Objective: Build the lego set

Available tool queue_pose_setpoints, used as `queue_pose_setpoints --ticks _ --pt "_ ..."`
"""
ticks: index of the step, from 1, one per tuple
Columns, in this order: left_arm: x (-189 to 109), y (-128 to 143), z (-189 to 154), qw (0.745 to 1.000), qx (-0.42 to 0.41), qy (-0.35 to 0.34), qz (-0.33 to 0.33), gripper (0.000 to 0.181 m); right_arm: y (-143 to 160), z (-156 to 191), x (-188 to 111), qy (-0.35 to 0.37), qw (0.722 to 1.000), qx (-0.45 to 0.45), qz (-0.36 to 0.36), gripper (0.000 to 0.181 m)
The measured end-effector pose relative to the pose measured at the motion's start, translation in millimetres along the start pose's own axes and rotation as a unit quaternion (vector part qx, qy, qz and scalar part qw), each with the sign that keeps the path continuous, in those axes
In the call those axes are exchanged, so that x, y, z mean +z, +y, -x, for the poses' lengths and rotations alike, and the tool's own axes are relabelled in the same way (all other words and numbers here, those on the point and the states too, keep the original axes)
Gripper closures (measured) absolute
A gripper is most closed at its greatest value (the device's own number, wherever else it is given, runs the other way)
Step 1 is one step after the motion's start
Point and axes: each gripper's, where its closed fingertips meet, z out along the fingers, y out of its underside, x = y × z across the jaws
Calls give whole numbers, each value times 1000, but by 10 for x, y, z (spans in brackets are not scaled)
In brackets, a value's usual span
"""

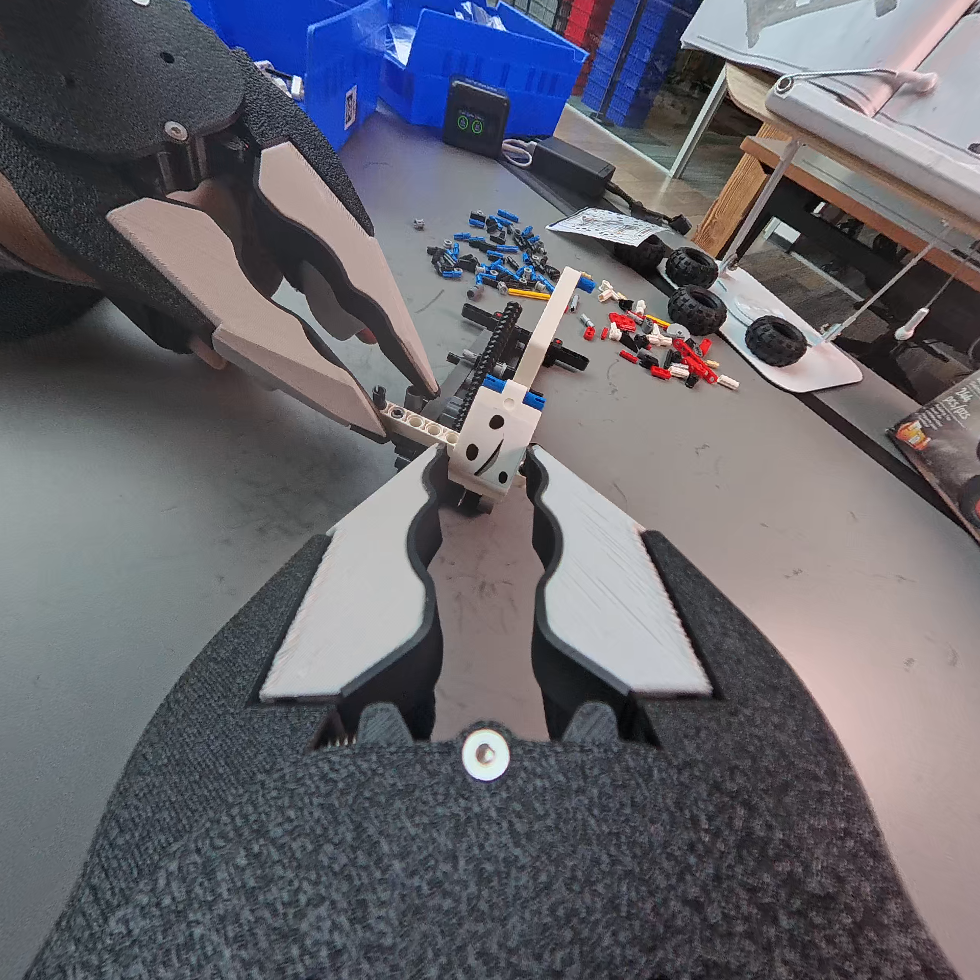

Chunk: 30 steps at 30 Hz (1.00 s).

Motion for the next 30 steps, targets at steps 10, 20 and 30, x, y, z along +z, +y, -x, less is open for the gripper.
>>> queue_pose_setpoints --ticks 10,20,30 --pt "-76 29 64 1000 -4 -1 0 159 -36 70 41 -7 1000 4 -10 152" --pt "-117 50 80 1000 0 3 0 171 -51 96 80 -13 1000 8 -15 152" --pt "-84 48 132 1000 -23 2 -10 173 -43 32 129 -16 1000 -11 -7 152"
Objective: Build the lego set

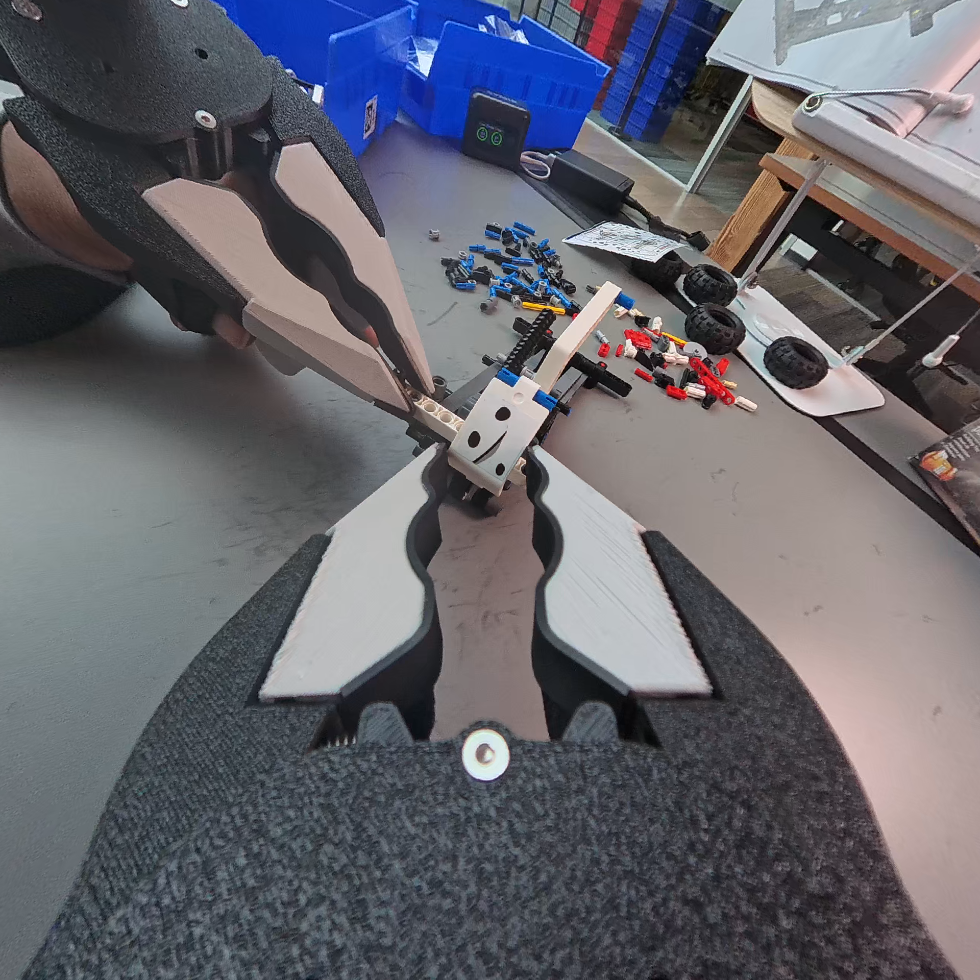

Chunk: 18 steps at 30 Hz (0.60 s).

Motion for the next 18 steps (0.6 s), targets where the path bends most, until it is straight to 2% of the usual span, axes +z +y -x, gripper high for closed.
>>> queue_pose_setpoints --ticks 18 --pt "-4 32 64 1000 0 -9 1 169 -5 -7 22 7 1000 6 -15 153"
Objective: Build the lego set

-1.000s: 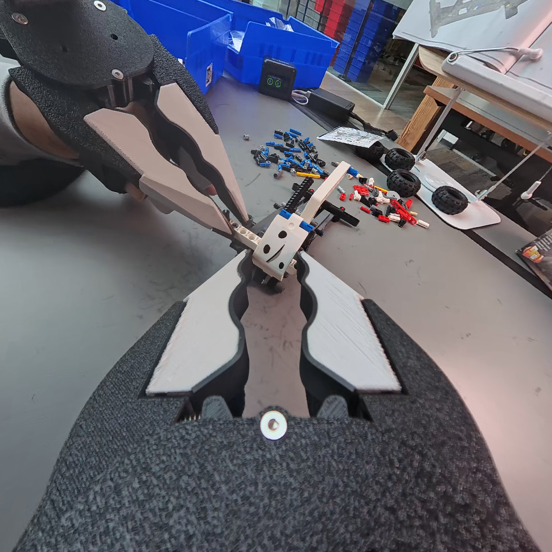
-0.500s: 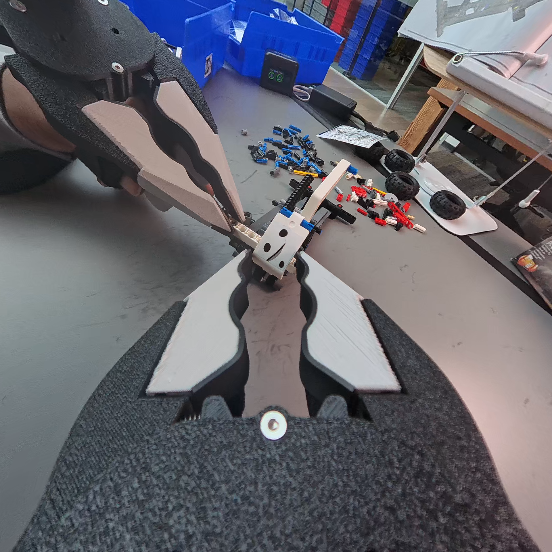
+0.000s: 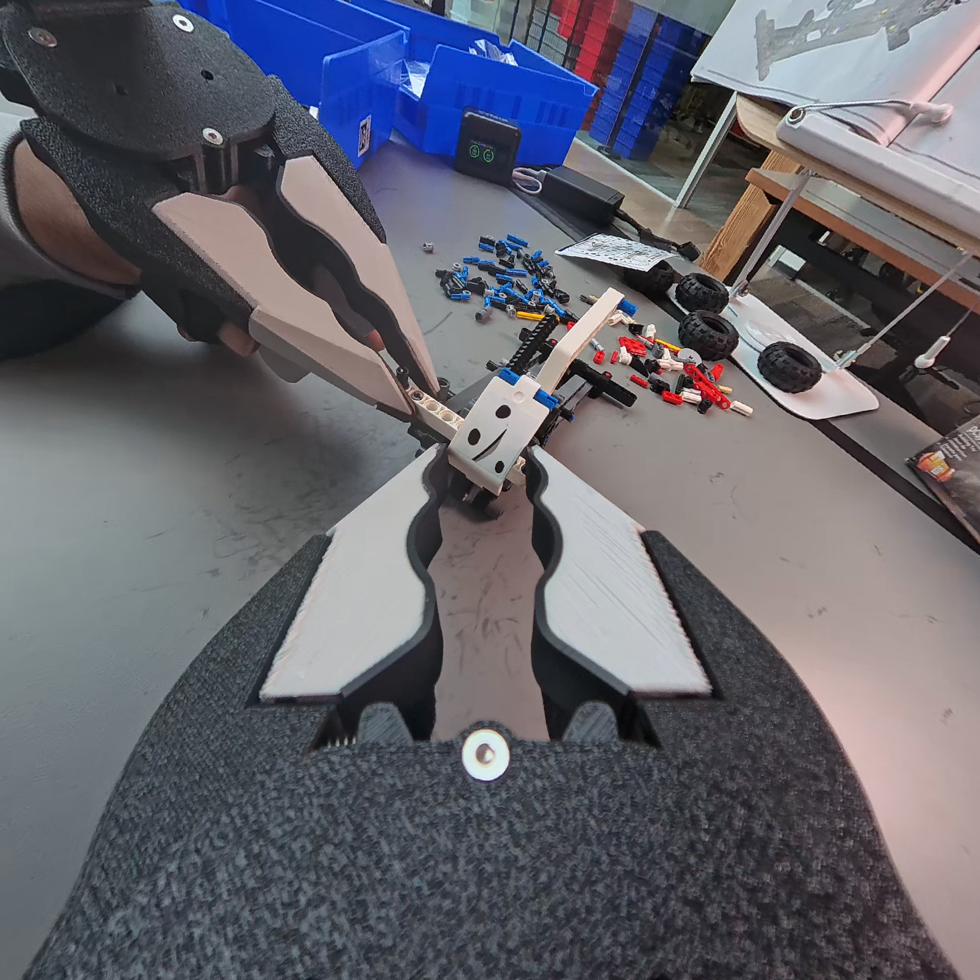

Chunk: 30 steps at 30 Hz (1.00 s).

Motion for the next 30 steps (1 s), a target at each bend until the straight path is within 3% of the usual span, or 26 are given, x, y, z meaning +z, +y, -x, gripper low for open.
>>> queue_pose_setpoints --ticks 4,8,11,16,22,26,30 --pt "-36 -44 8 1000 -4 1 -13 162 -13 -48 -11 12 1000 2 -5 147" --pt "-148 -195 122 997 -43 -9 -62 145 -269 -223 -152 44 996 24 -74 135" --pt "-248 -256 294 993 -74 -34 -90 138 -492 -465 -299 82 987 38 -129 132" --pt "-450 -334 585 981 -114 -83 -136 133 -759 -1103 -346 143 977 21 -160 132" --pt "-641 -279 856 972 -119 -139 -148 130 -864 -2210 137 181 969 66 -153 132" --pt "-657 -178 975 969 -129 -156 -139 132 -869 -3045 716 224 967 67 -103 114" --pt "-640 -111 1037 967 -139 -165 -134 132 -1050 -3651 1294 242 965 70 -76 92"
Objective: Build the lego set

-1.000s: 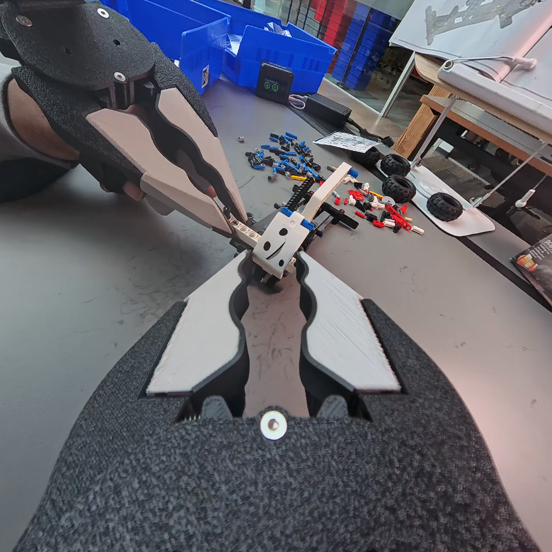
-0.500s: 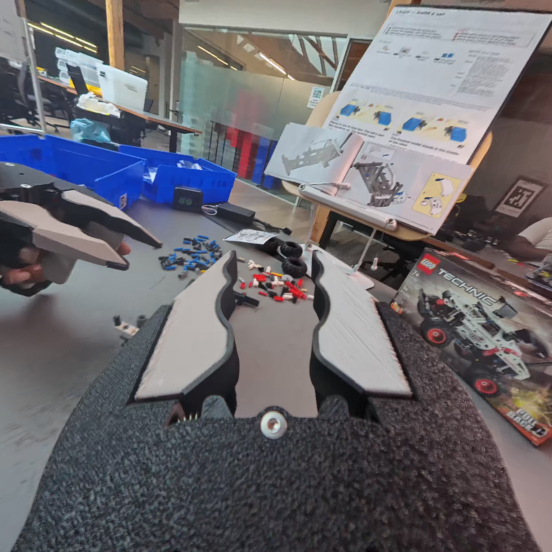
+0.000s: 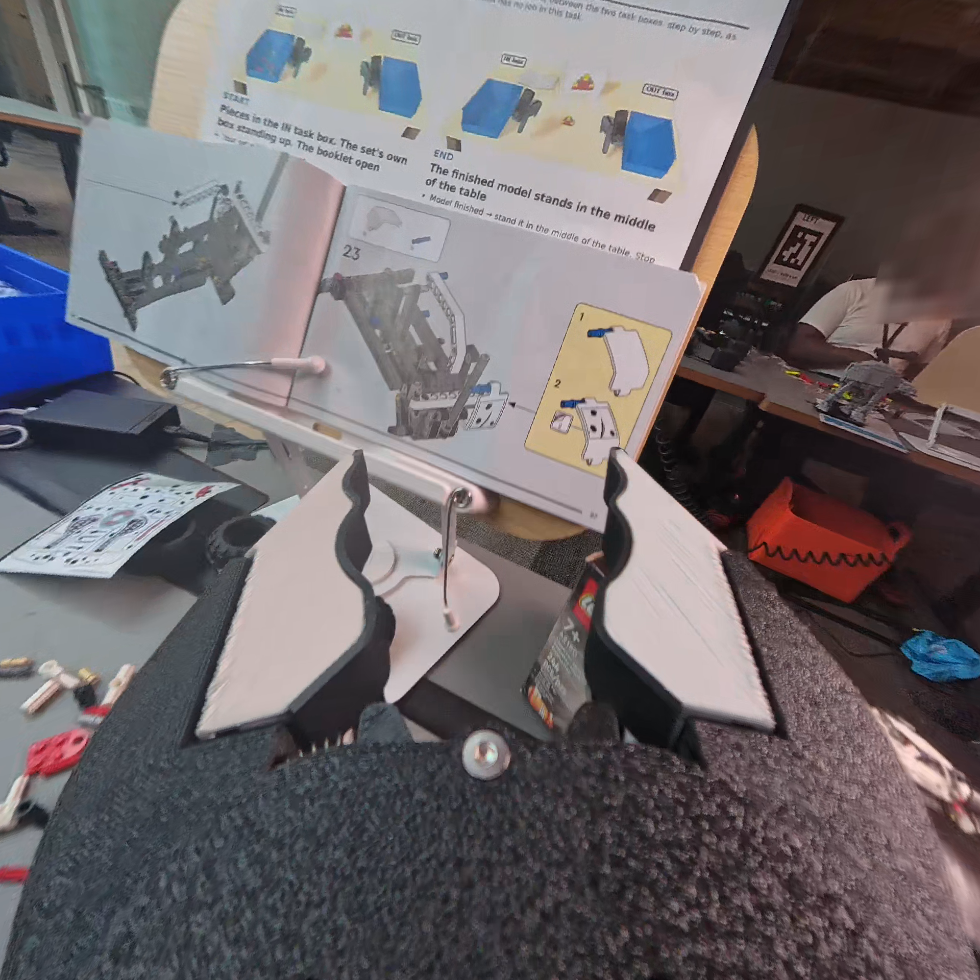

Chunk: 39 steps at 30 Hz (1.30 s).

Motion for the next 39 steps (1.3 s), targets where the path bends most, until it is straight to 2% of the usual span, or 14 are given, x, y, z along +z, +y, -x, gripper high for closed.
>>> queue_pose_setpoints --ticks 5,8,10,14,17,20,24,26,28,30,32,34,36,39 --pt "12 -1 24 1000 26 -17 4 135 -145 -196 649 52 998 -18 26 81" --pt "107 -115 140 997 68 -38 15 141 -32 -163 802 72 996 -37 45 90" --pt "269 -356 275 994 96 -46 21 145 -35 -112 818 76 996 -48 29 100" --pt "878 -1039 681 993 101 -43 31 142 -39 22 793 57 996 -59 17 128" --pt "1452 -1359 1260 987 127 -80 51 142 -59 137 734 20 997 -72 15 142" --pt "1977 -1306 1817 978 147 -102 111 140 -88 165 605 -10 998 -67 5 147" --pt "2332 -1117 2278 954 204 -137 172 145 58 160 441 -49 997 -56 10 152" --pt "2373 -1145 2329 945 240 -145 169 159 153 186 391 -79 996 -48 14 158" --pt "2354 -1143 2335 940 254 -145 174 160 212 158 377 -84 995 -43 16 159" --pt "2298 -1134 2323 943 249 -143 172 178 207 155 360 -91 995 -28 11 159" --pt "2203 -1197 2366 949 228 -162 143 179 153 170 328 -93 996 3 2 158" --pt "2082 -1245 2444 963 168 -176 113 179 85 251 282 -109 993 40 -9 159" --pt "1943 -1237 2553 978 64 -184 77 178 -8 399 231 -136 988 69 -26 161" --pt "1738 -1102 2659 979 -107 -172 26 181 -165 700 210 -168 983 69 -41 167"
